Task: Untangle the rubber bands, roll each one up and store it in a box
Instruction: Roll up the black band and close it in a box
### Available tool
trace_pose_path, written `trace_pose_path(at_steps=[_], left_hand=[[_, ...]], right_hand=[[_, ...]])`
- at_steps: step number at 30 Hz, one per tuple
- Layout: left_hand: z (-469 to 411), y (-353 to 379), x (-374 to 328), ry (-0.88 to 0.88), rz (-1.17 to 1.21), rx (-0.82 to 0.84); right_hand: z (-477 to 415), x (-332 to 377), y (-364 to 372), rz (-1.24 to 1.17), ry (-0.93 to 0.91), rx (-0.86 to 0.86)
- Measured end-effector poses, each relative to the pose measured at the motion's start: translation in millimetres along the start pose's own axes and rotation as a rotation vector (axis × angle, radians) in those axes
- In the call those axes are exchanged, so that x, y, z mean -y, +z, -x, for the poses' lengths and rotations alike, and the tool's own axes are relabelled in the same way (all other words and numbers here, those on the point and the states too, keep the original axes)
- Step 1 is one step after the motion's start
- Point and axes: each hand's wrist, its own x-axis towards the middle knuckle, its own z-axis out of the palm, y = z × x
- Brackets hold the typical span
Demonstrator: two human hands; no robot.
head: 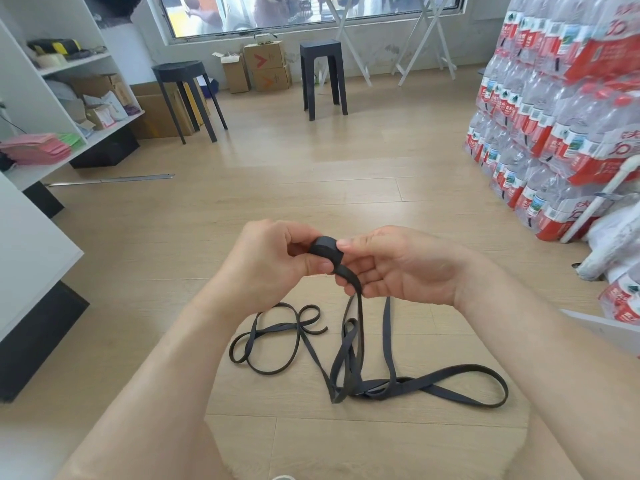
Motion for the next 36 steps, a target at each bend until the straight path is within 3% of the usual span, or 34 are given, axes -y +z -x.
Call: trace_pose_path(at_steps=[8,11,14,16,19,24,36], left_hand=[[-1.9,5.9,0.9,0.148,-0.187,0.016],[0.1,7.6,-1.1,0.061,0.101,-0.021],[1.2,4.9,-1.4,-0.020,0.412,0.082],[1.4,3.7,-2.4,-0.026,0.499,0.110],[-0.3,4.3,-1.2,0.033,0.407,0.015],[-0.1,-7.4,0.3,0.021,0.348,-0.061],[1.2,-6.6,-4.8,0.056,-0.015,-0.079]], right_hand=[[-4.9,-4.5,2.9,0.065,-0.066,-0.065],[-3.8,-4.5,-2.6,-0.049,-0.133,-0.005],[-1.3,-3.7,-8.2,-0.140,-0.191,0.064],[0.0,-3.0,-7.7,-0.146,-0.214,0.092],[2.2,-0.9,-4.9,-0.123,-0.219,0.111],[7.1,5.2,1.2,0.154,-0.143,0.018],[1.1,2.8,11.4,0.153,-0.188,-0.156]])
